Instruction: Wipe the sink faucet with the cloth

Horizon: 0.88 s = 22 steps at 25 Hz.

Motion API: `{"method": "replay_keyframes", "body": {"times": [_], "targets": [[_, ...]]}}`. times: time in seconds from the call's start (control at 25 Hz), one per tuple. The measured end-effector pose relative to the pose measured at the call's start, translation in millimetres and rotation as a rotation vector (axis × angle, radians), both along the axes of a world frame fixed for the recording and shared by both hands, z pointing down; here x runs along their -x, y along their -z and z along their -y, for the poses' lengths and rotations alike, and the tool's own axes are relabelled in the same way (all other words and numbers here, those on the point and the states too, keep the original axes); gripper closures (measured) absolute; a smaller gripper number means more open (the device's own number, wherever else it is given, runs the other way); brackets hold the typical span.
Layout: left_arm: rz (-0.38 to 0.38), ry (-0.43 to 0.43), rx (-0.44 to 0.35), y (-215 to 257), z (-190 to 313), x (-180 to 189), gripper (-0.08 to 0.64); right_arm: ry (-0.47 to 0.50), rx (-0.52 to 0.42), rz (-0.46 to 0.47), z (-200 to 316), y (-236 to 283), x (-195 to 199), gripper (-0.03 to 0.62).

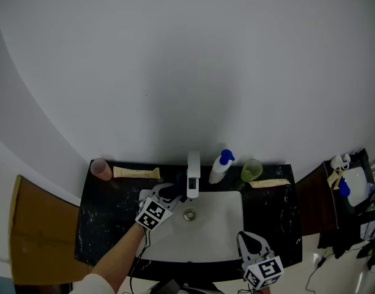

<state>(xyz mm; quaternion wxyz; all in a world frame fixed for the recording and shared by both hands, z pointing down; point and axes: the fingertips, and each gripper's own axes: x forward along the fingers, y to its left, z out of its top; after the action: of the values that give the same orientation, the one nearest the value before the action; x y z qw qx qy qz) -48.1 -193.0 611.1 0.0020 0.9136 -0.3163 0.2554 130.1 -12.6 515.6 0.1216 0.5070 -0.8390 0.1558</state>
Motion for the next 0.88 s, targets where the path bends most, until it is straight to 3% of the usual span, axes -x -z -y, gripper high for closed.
{"method": "replay_keyframes", "body": {"times": [0.2, 0.44, 0.6, 0.72, 0.88], "targets": [[0.072, -0.066, -0.147, 13.0, 14.6, -28.9, 0.443, -0.010, 0.010, -0.011, -4.7, -2.9, -3.0, 0.586], [0.112, -0.078, -0.292, 23.6, -40.1, -23.3, 0.443, -0.014, 0.014, -0.009, -5.0, -5.9, -5.6, 0.586], [0.095, -0.064, -0.255, 11.4, -70.5, -19.7, 0.443, -0.005, 0.003, -0.010, 0.4, -3.5, -1.6, 0.586], [0.070, 0.006, -0.196, -0.3, -47.0, -22.5, 0.443, 0.010, -0.007, -0.010, 5.1, 0.8, 4.7, 0.586], [0.082, 0.047, -0.240, 6.0, -5.4, -36.5, 0.443, 0.024, -0.008, -0.002, 6.3, -1.5, 12.5, 0.586]]}}
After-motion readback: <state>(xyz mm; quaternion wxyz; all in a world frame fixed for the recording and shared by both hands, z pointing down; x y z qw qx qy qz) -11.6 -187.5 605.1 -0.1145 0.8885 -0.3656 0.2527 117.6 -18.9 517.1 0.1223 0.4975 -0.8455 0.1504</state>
